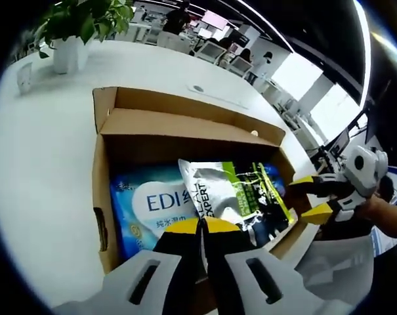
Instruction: Operate the shoe box by opening the lid, removing the specified soft item, and placing it in the target area until the item is outside and the box remains undamaged.
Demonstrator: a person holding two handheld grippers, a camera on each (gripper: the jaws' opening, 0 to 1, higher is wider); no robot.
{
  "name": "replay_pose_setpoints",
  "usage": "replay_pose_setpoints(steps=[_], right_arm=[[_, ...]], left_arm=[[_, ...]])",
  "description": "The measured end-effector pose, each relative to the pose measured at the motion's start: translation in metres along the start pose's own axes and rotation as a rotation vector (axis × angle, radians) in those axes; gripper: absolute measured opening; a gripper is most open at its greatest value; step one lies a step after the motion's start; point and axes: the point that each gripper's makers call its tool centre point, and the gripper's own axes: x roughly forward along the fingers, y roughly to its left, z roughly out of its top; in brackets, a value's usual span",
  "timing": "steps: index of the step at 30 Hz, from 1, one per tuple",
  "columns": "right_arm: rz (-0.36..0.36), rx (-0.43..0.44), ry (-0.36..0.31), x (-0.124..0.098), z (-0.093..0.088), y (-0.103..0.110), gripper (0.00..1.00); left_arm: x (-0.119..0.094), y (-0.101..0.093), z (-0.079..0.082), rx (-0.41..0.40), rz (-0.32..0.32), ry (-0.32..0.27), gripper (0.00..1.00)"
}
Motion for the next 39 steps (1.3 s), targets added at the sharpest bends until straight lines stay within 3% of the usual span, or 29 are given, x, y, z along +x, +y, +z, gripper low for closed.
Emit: replay_pose_setpoints(steps=[24,30,34,39], right_arm=[[0.007,0.034,0.146,0.023,-0.019,0.007,0.31],[0.005,0.037,0.141,0.024,-0.02,0.011,0.28],[-0.004,0.06,0.112,0.021,-0.013,0.011,0.18],[-0.014,0.06,0.089,0.014,-0.007,0.009,0.13]], left_arm=[[0.007,0.003,-0.008,0.028,0.003,0.023,0.0],[0.009,-0.002,-0.008,0.032,-0.011,0.015,0.0],[0.008,-0.002,-0.007,0.031,-0.016,0.014,0.0],[0.002,-0.007,0.0,0.038,-0.021,-0.008,0.0]])
